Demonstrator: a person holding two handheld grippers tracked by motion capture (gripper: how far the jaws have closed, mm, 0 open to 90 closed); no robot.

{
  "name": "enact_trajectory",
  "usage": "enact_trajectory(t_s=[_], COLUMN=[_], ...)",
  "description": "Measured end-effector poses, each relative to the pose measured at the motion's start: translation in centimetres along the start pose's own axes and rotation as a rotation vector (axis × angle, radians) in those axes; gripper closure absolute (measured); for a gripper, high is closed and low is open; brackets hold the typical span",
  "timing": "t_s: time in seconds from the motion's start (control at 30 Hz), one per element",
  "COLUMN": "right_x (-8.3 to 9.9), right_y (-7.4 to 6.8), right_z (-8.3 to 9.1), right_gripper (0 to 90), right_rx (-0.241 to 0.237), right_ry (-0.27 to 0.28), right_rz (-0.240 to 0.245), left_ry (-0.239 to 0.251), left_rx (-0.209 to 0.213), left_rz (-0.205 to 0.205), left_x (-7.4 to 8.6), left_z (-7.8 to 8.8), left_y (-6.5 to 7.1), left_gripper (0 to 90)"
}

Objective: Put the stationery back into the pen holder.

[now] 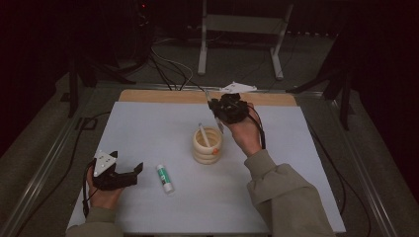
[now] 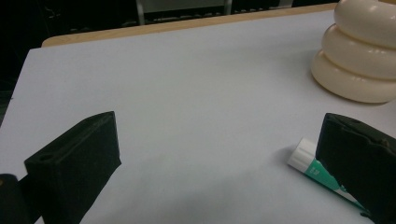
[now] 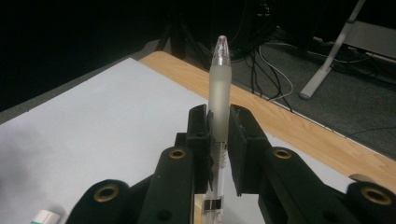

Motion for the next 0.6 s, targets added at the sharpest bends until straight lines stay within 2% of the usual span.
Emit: enact_trajectory(t_s=[0.6], right_x=[0.3], right_y=[-1.3], right_z=[-0.3], right_gripper=[80.0], right_rx=[-0.028], right_ry=[0.002], right_rz=[0.017], left_ry=[-0.001], left_rx=[0.0], left_rz=[0.0], left_x=[0.0], left_z=[0.0], left_y=[0.0], left_gripper=[0.4])
Point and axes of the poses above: each handheld gripper's, and its own axes: z roughly backward along the jaws, x roughly out of its underside, y roughly to its right, the point moved 4 cm from there along -z, roughly forward along the jaws, and after that the axes turned 6 degrees about x, right-handed, at the moved point
